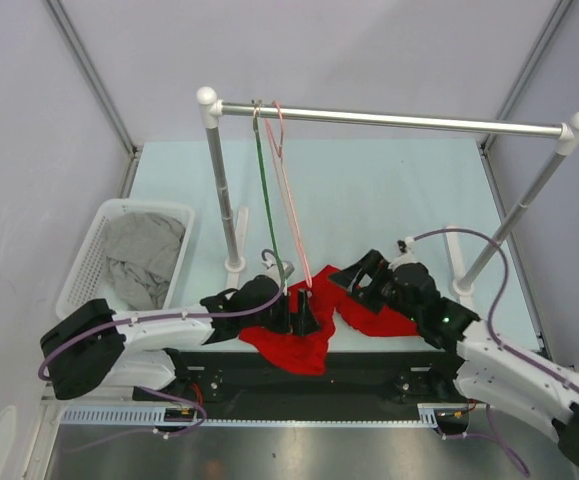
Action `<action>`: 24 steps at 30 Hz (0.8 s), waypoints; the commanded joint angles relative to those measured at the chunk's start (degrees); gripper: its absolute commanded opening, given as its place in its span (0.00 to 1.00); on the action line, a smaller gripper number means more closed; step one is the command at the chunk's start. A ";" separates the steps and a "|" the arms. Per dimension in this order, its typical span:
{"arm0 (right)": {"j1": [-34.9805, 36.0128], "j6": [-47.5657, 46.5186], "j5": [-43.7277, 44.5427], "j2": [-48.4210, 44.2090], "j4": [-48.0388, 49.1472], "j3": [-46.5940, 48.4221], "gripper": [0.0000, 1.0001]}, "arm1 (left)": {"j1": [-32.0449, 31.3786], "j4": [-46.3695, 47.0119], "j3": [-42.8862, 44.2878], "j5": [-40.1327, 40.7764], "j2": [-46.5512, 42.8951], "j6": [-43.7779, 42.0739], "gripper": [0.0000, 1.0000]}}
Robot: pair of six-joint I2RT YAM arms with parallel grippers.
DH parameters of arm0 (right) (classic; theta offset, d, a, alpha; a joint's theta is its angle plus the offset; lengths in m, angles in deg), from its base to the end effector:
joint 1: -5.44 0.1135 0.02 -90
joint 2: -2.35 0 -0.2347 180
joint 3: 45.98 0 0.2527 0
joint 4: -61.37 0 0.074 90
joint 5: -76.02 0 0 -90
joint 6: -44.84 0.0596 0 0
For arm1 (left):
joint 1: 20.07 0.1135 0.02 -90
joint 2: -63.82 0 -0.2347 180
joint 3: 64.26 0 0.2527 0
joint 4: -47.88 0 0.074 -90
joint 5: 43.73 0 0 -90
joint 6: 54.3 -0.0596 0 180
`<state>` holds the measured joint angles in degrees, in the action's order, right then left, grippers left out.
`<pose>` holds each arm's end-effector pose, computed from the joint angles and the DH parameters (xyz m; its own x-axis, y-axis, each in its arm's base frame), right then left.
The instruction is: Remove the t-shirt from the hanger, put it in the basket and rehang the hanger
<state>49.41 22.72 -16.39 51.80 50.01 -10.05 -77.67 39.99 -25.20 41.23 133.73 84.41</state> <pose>0.1669 0.1645 0.1766 -0.7821 0.5316 -0.3252 0.0090 0.5314 0.8471 0.1351 -0.2226 0.1209 -0.8808 -0.0089 -0.4734 0.3273 0.7110 -0.6223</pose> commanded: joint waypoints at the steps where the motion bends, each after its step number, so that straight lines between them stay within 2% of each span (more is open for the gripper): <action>1: -0.72 -2.31 16.97 -14.26 -27.45 6.79 0.97 | 0.21 1.63 5.42 -0.94 3.56 -2.56 1.00; 4: -1.95 -2.84 19.98 -18.77 -34.51 7.42 1.00 | 0.04 -0.66 8.68 0.11 6.72 -2.30 1.00; 8: -3.53 -1.96 19.64 -20.71 -35.95 6.02 0.99 | -0.23 2.75 8.17 0.38 6.65 -1.34 1.00; 11: -3.62 -0.47 20.60 -19.75 -32.35 3.57 0.89 | -0.40 4.70 6.94 0.20 5.33 -0.02 1.00; 12: -3.71 0.23 22.78 -19.57 -31.65 3.03 0.74 | -0.40 5.05 6.67 0.12 4.89 0.59 1.00; 13: -3.80 1.89 23.85 -19.31 -31.64 2.42 0.67 | -0.49 5.92 6.15 -0.23 4.62 0.77 1.00; 14: -3.97 2.17 24.82 -18.87 -31.20 1.89 0.53 | -0.75 6.28 5.88 -0.58 4.36 0.86 1.00; 16: -4.67 2.52 26.67 -18.08 -28.75 -0.04 0.38 | -0.84 6.54 5.27 -0.50 3.57 1.12 1.00; 17: -5.37 2.26 26.67 -16.60 -27.69 -0.66 0.26 | -1.02 6.89 5.00 -0.67 3.39 1.30 1.00; 19: -7.82 0.69 24.05 -14.13 -23.48 -2.24 0.17 | -1.02 8.38 4.12 -1.02 3.04 1.56 1.00; 20: -8.63 -0.19 22.47 -11.25 -19.20 -2.94 0.09 | -1.02 8.57 4.12 -1.37 3.13 1.57 1.00; 22: -9.94 -3.78 17.37 -8.51 -13.74 -5.14 0.03 | -1.02 8.30 4.91 -1.82 4.18 1.30 1.00; 24: -10.22 -6.95 10.35 -3.41 -3.37 -7.07 0.02 | -1.11 8.22 5.87 -2.52 5.32 1.21 1.00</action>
<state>40.23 21.69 2.84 42.55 28.94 -14.29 -78.46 44.34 -20.74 40.72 138.45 85.16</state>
